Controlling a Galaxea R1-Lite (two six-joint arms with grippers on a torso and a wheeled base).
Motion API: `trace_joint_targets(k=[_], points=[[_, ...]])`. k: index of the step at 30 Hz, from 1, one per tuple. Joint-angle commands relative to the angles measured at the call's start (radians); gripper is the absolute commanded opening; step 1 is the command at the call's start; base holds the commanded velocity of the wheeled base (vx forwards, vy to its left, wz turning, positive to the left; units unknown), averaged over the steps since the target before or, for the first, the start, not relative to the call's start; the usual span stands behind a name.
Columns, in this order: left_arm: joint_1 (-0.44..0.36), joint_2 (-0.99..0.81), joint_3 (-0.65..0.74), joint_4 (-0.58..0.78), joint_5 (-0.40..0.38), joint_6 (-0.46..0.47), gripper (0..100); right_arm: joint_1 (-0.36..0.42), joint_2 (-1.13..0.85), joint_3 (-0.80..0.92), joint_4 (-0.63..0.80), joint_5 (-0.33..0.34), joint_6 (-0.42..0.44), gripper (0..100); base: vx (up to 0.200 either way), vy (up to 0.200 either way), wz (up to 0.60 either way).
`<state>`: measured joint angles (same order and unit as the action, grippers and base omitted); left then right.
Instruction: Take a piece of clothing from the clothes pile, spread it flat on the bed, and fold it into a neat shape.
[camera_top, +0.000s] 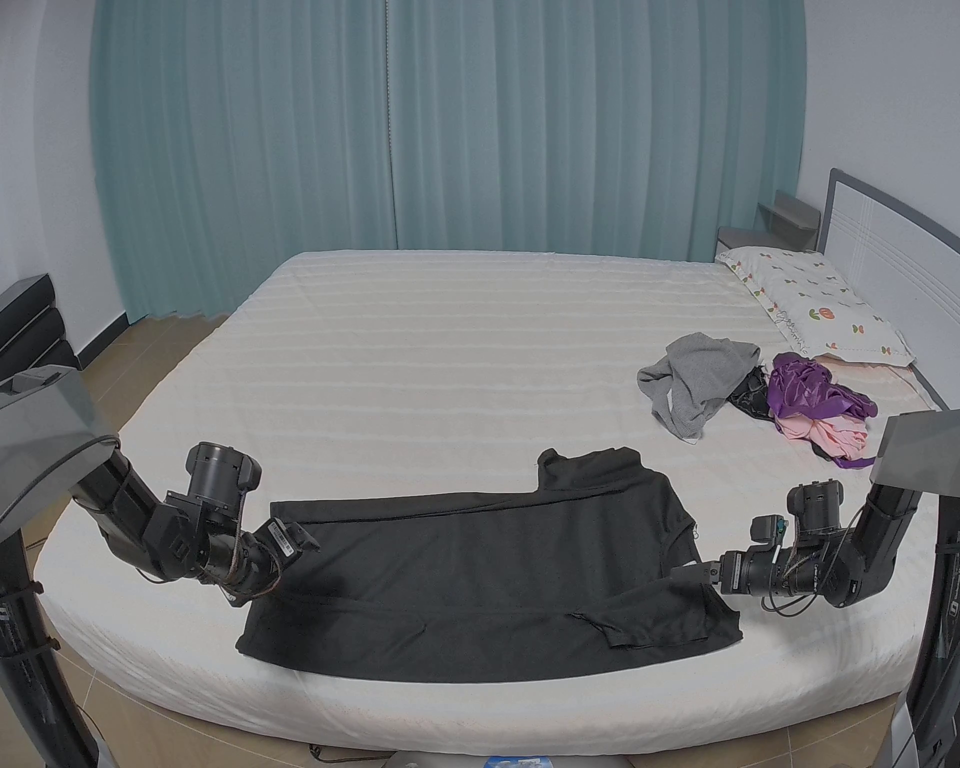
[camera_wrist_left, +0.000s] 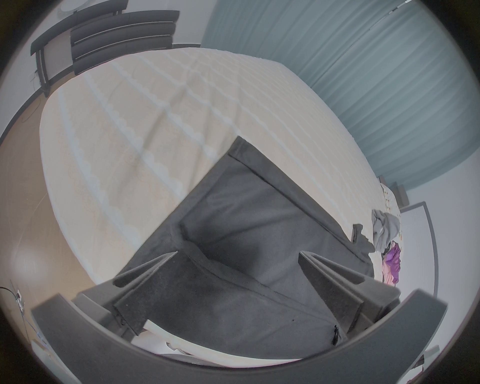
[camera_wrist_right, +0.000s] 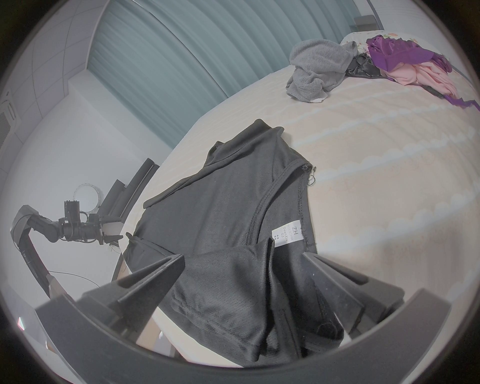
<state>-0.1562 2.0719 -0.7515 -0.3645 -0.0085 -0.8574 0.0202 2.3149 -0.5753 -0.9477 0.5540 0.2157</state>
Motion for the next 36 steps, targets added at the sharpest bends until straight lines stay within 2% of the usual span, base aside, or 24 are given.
trace_joint_targets(k=[1, 9, 20, 31, 36], points=[[-0.029, 0.010, 0.004, 0.002, 0.001, 0.000, 100, 0.003, -0.011, 0.005, 0.001, 0.003, 0.002, 100, 0.000, 0.000, 0.00], [-0.046, 0.106, -0.046, -0.008, 0.015, 0.003, 100, 0.014, -0.014, 0.002, 0.000, 0.000, 0.048, 100, 0.000, 0.000, 0.00], [0.009, 0.160, -0.123, -0.010, 0.045, 0.006, 100, 0.014, -0.012, 0.005, -0.011, 0.000, 0.048, 100, 0.000, 0.000, 0.00], [0.047, 0.149, -0.121, -0.008, 0.041, -0.002, 100, 0.014, -0.011, 0.003, -0.011, -0.002, 0.051, 100, 0.000, 0.000, 0.00], [0.098, 0.050, -0.088, -0.010, 0.007, -0.003, 100, -0.008, -0.072, 0.002, -0.013, 0.003, 0.142, 100, 0.000, 0.000, 0.00]])
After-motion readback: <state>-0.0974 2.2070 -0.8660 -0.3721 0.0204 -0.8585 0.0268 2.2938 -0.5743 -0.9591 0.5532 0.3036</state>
